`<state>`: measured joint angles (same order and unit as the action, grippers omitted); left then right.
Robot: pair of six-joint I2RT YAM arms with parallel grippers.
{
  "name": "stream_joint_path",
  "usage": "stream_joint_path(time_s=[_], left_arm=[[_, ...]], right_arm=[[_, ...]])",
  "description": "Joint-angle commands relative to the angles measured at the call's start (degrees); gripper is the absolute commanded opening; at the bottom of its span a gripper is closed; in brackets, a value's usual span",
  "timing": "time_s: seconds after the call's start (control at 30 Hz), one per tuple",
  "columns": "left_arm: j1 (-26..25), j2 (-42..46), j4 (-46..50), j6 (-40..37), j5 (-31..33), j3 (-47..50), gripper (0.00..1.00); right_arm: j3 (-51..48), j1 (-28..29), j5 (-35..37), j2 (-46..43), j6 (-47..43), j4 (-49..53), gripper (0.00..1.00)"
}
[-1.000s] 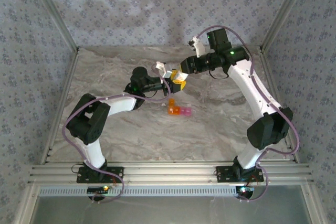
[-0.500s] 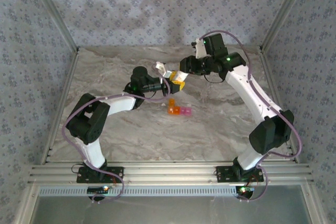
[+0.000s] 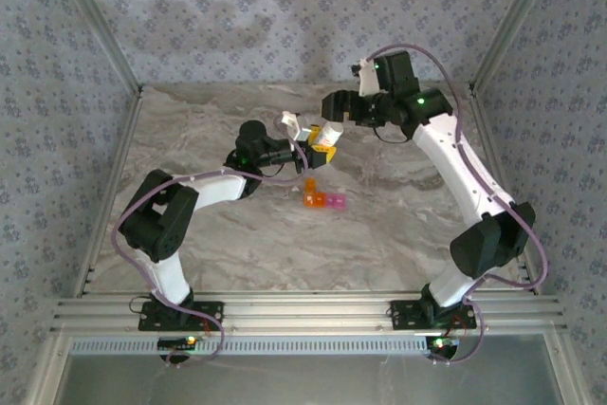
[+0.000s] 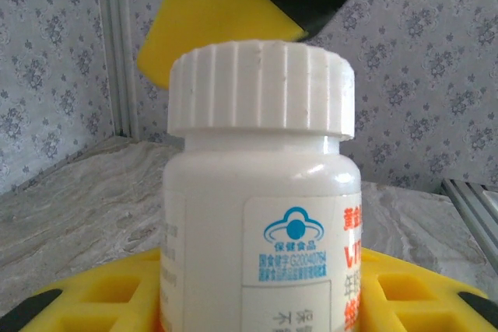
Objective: Sort the pills into containers
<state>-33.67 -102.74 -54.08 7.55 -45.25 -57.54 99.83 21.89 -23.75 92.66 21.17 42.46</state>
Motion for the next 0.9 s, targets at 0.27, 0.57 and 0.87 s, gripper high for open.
stream_joint_path(time_s=[0.27,0.57,0.87], left_arm=[[-0.25,2.13,-2.27,-1.21,-1.06,-2.01,0.00],[-0.19,2.25,-1.49,-1.22,-1.24,-2.50,0.00],[-0.19,2.36,-1.36,-1.40,-1.24,-2.50,0.00]], right_arm=[[-0.61,-4.59,-14.92,-1.06,-17.83,4.43,0.84],[-0.15,-4.33,-15.92,0.45,-18.26,5.13,0.84],[0.53,-3.19,-15.74,1.76,-19.10,6.57,0.78]])
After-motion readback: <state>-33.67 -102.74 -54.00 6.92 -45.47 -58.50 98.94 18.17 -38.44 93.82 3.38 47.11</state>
